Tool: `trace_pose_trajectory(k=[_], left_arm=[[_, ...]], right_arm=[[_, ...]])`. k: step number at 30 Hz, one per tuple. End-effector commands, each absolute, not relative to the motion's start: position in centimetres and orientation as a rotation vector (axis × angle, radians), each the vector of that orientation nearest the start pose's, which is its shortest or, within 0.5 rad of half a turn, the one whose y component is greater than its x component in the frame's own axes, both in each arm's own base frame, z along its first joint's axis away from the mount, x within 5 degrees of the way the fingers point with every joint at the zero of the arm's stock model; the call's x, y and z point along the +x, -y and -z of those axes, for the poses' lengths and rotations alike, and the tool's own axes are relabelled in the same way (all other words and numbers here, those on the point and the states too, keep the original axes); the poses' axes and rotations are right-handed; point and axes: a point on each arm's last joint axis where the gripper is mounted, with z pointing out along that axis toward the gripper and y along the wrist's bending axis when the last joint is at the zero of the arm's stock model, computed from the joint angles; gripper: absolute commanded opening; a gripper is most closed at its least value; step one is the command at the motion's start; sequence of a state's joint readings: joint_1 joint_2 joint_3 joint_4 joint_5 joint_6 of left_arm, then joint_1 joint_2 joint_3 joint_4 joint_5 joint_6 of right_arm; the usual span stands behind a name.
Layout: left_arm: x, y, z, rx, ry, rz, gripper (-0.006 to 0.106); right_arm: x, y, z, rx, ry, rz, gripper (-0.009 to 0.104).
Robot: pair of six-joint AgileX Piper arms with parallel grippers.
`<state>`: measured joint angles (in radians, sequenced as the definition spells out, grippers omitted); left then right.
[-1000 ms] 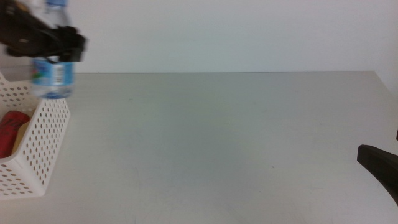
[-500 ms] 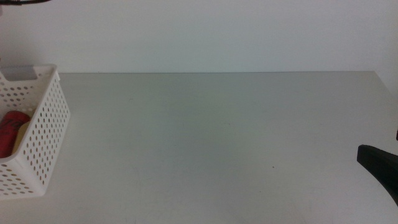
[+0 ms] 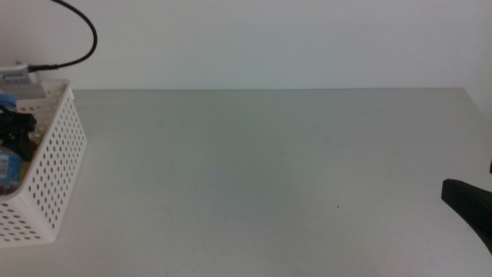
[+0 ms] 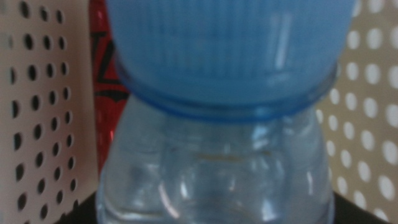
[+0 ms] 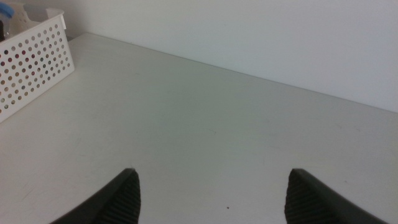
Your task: Use arms to grab the bottles and put them into the dustbin to the left of the table.
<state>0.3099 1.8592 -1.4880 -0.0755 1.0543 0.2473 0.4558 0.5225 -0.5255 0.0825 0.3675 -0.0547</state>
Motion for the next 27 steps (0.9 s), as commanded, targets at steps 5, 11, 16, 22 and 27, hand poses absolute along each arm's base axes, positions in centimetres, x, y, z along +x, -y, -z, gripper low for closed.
trace_pose_trajectory(k=[5,11,16,22,27], left_arm=[[37.6,-11.4,-26.8,-0.148,-2.767,-0.037,0.022],[37.8,-11.4,-26.8,-0.115,-2.748,-0.047,0.074],[37.7,-11.3,-27.1,-0.110,-2.741,-0.039,0.094],[36.8,-9.5,-30.2,-0.062,-2.661,-0.023,0.094],[35.0,-7.8,-34.8,-0.011,-2.512,-0.042,0.094]], right_arm=[[9.8,-5.1,-33.2,-0.411,-1.719,-0.363,0.059],[9.8,-5.1,-33.2,-0.411,-1.719,-0.363,0.059],[9.8,-5.1,-33.2,-0.411,-1.719,-0.363,0.059],[9.8,-5.1,-33.2,-0.411,-1.719,-0.363,0.059],[9.8,-5.1,-33.2,-0.411,-1.719,-0.363,0.059]])
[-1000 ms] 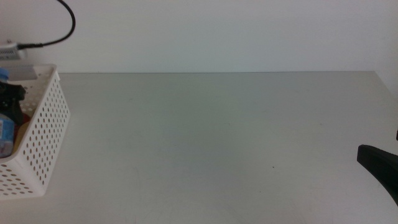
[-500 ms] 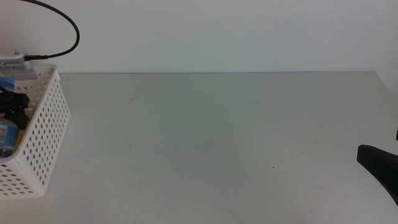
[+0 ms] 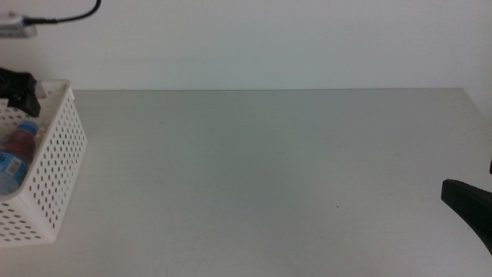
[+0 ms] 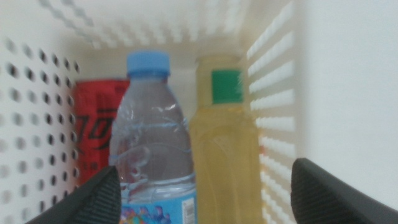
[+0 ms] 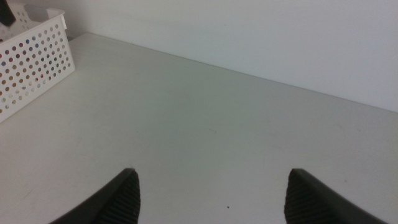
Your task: Use arms to grab the bottles and put them into the dustbin to the left of the table.
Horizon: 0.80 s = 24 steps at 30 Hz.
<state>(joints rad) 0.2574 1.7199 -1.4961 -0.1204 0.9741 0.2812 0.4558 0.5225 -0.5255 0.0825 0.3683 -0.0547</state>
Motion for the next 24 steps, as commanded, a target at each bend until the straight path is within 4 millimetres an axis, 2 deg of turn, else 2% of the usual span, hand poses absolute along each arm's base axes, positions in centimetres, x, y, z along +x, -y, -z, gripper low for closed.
trace_pose_trajectory(k=[1,6,8,12,16,19,21,24], left_arm=[[34.5,-7.3,-35.7,0.016,-2.488,-0.048,0.094],[31.9,-4.7,-39.6,0.144,-2.382,-0.061,0.094],[30.6,-3.2,-41.3,0.171,-2.315,-0.015,0.094],[27.0,-0.4,-43.7,0.231,-2.217,-0.013,0.094],[22.5,2.0,-43.8,0.241,-2.111,-0.049,0.094],[19.5,2.8,-43.3,0.262,-2.030,-0.065,0.094],[18.1,2.7,-43.1,0.262,-2.011,-0.052,0.094],[16.9,2.5,-43.1,0.257,-2.005,-0.052,0.094]], right_arm=[[9.8,-5.1,-33.2,-0.411,-1.719,-0.363,0.059],[9.8,-5.1,-33.2,-0.411,-1.719,-0.363,0.059],[9.8,-5.1,-33.2,-0.411,-1.719,-0.363,0.059],[9.8,-5.1,-33.2,-0.411,-1.719,-0.363,0.059],[9.8,-5.1,-33.2,-0.411,-1.719,-0.363,0.059],[9.8,-5.1,-33.2,-0.411,-1.719,-0.363,0.059],[9.8,-5.1,-33.2,-0.411,-1.719,-0.363,0.059],[9.8,-5.1,-33.2,-0.411,-1.719,-0.363,0.059]])
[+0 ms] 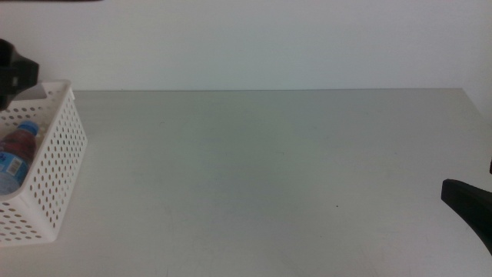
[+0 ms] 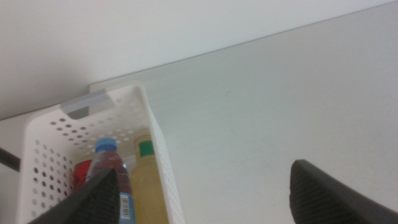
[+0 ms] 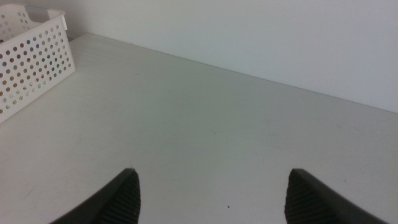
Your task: Use arms to grab the bottles and put them into the dustbin to the left of the table.
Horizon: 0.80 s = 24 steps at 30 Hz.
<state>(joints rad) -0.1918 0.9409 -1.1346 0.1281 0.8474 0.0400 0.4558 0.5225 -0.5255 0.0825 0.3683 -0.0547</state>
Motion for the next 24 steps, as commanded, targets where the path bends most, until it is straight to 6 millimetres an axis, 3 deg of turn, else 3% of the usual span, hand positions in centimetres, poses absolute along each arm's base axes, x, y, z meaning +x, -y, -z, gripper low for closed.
trace_pose_trajectory(k=[1,15,19,24], left_arm=[[16.7,2.4,-43.2,0.257,-1.997,-0.055,0.094],[15.9,2.2,-43.4,0.253,-1.975,-0.059,0.094],[14.4,2.1,-43.6,0.243,-1.822,-0.031,0.094],[12.0,2.0,-40.9,0.228,-1.677,0.027,0.094]], right_arm=[[9.8,-5.1,-33.2,-0.411,-1.719,-0.363,0.059],[9.9,-5.1,-32.7,-0.420,-1.731,-0.351,0.059],[9.8,-4.7,-32.7,-0.413,-1.723,-0.313,0.059],[9.3,-3.1,-32.0,-0.290,-1.717,-0.235,0.059]])
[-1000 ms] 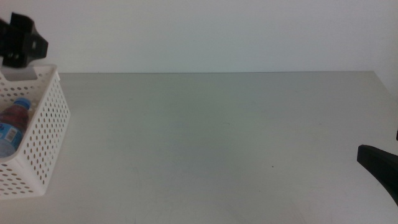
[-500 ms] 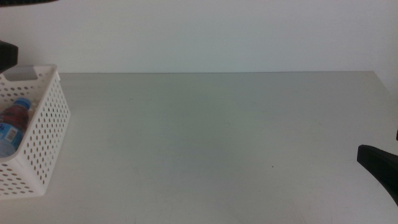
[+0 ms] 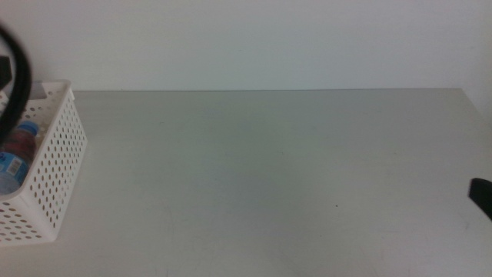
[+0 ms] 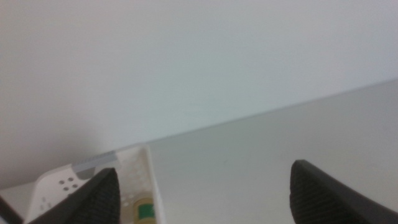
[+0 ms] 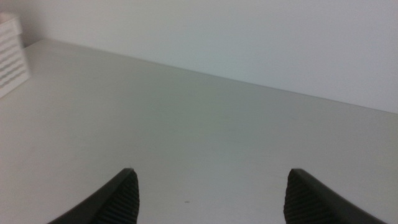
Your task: Use arms to grab the bottles and put them into the dustbin to the left of the table.
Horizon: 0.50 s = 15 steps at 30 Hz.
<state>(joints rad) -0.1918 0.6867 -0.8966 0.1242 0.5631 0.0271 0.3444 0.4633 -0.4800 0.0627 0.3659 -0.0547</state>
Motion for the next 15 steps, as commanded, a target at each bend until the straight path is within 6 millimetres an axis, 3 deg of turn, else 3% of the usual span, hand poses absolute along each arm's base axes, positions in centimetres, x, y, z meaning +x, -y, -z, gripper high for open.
trace_pose_trajectory(k=[1,8,15], left_arm=[[11.4,2.0,-40.1,0.222,-1.658,0.044,0.094],[8.7,1.6,-33.6,0.206,-1.594,0.087,0.094],[6.3,1.2,-26.3,0.155,-1.616,0.144,0.094]], right_arm=[[9.1,-2.7,-31.7,-0.250,-1.719,-0.218,0.059],[6.7,-0.6,-28.8,-0.036,-1.669,-0.096,0.059],[5.4,-0.3,-24.6,0.002,-1.658,-0.061,0.059]])
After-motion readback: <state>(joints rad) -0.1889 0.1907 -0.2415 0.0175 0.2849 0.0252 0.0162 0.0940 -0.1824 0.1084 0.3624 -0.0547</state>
